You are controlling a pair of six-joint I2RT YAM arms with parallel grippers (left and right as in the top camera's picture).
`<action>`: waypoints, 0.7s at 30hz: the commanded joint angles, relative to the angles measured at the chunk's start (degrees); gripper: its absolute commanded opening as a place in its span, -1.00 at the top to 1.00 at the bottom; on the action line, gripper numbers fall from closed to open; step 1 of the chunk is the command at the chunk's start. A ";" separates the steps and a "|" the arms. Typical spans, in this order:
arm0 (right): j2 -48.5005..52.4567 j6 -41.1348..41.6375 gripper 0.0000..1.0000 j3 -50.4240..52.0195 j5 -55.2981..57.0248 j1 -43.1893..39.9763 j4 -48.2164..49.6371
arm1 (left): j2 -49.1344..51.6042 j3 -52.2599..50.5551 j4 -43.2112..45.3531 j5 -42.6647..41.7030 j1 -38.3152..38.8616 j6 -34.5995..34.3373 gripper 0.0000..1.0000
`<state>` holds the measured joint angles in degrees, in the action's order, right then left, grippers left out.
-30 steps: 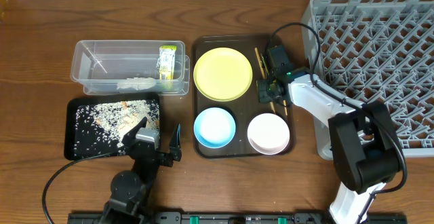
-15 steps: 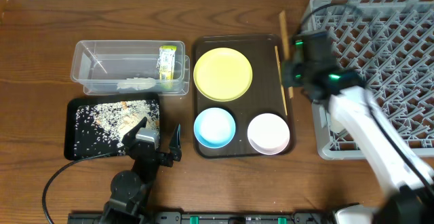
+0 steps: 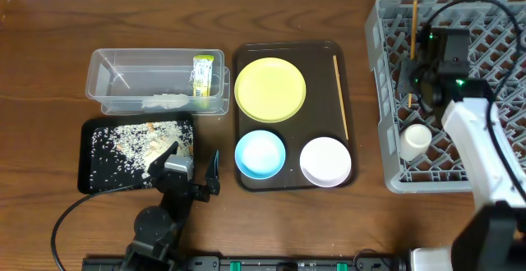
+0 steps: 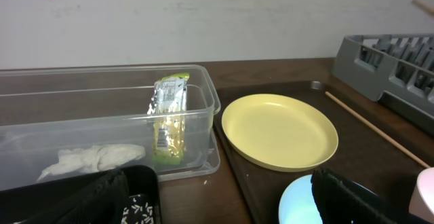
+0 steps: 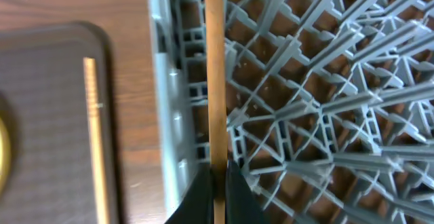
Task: Sort waste into correct bins and load items into the dishwasher rack
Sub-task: 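Place the chopstick upright into the dish rack with the right gripper, then reach the right gripper back and grasp the second chopstick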
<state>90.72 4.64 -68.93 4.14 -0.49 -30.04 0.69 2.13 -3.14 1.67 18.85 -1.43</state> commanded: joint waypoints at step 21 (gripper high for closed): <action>2.67 7.85 0.01 -0.46 -2.14 19.96 -7.63 | -0.46 -1.90 -0.81 0.24 -0.31 0.55 -0.77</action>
<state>90.06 6.31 -70.32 -5.39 17.50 -37.85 0.69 2.13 -3.14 1.67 18.85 -1.43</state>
